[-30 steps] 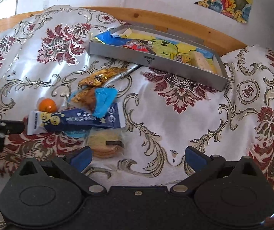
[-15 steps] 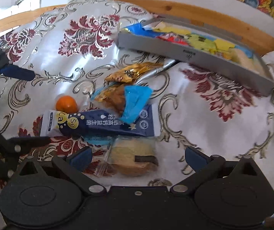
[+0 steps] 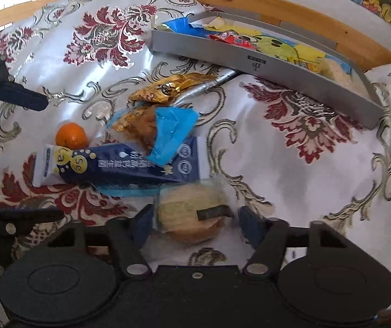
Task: Organize snacks
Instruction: 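Move the left tool toward the blue milk powder stick while the right tool approaches the round biscuit packet, then close the left tool on the blue stick packet while the right tool grasps the biscuit packet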
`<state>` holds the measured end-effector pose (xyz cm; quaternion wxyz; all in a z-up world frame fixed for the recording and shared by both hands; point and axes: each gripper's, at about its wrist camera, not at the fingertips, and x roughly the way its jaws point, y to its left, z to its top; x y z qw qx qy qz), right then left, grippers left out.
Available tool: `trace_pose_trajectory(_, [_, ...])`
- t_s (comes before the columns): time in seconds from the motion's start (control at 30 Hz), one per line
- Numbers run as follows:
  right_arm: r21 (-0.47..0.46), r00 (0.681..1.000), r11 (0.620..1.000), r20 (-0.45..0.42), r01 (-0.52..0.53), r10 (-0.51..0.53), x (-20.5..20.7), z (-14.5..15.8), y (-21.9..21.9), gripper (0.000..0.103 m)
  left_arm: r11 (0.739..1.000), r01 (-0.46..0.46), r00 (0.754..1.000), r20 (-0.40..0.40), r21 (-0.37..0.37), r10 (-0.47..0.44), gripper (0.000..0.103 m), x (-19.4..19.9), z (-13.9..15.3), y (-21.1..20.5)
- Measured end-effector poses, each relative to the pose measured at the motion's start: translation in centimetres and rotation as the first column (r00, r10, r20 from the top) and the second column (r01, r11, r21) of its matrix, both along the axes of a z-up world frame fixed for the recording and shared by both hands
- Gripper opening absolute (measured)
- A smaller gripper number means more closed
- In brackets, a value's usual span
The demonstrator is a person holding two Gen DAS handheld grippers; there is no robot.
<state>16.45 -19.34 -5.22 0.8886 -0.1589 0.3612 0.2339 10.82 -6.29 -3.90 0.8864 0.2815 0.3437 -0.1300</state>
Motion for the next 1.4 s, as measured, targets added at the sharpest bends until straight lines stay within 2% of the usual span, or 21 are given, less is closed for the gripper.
trace_pose_trajectory(0.07, [-0.021,1.000,1.000,0.003,0.021,-0.021,0.2,0.2,-0.4,0.059,1.000,0.004,1.000,-0.008,-0.009,-0.004,0.102,0.2,0.0,-0.2])
trace_pose_trajectory(0.23, [0.002,0.995,0.996,-0.043,0.094,-0.094,1.1,0.7,-2.1,0.059,1.000,-0.008,1.000,-0.024,0.002,0.008,0.097,0.8,-0.4,-0.9])
trace_pose_trajectory(0.37, [0.042,0.988,0.990,-0.083,0.132,-0.128,1.6,0.8,-3.0,0.059,0.998,-0.015,1.000,-0.013,0.059,0.016,0.092,1.3,-0.8,-1.4])
trace_pose_trajectory(0.57, [0.043,0.989,0.991,-0.083,0.130,-0.126,1.7,0.7,-2.8,0.060,0.988,-0.013,0.999,0.041,0.154,0.006,0.079,1.2,-1.3,-2.1])
trace_pose_trajectory(0.73, [0.049,0.988,0.990,-0.088,0.132,-0.128,1.8,0.7,-2.8,0.060,0.961,0.028,0.997,0.066,0.276,-0.048,0.062,0.3,-3.1,-3.5])
trace_pose_trajectory(0.83, [0.050,0.988,0.990,-0.089,0.131,-0.126,1.8,0.7,-2.8,0.060,0.949,0.034,0.994,0.084,0.314,-0.064,0.058,-0.1,-3.6,-4.1])
trace_pose_trajectory(0.93, [0.050,0.988,0.990,-0.089,0.131,-0.127,1.8,0.7,-2.8,0.061,0.945,0.033,0.995,0.080,0.324,-0.062,0.051,0.1,-3.8,-4.2])
trace_pose_trajectory(1.13, [0.050,0.988,0.990,-0.089,0.128,-0.124,1.7,0.7,-2.7,0.061,0.956,0.030,0.997,0.056,0.290,-0.048,0.041,0.4,-3.7,-3.9])
trace_pose_trajectory(1.4, [0.049,0.988,0.991,-0.088,0.128,-0.124,1.7,0.7,-2.7,0.061,0.953,0.036,0.998,0.045,0.300,-0.052,0.036,0.4,-3.8,-4.1])
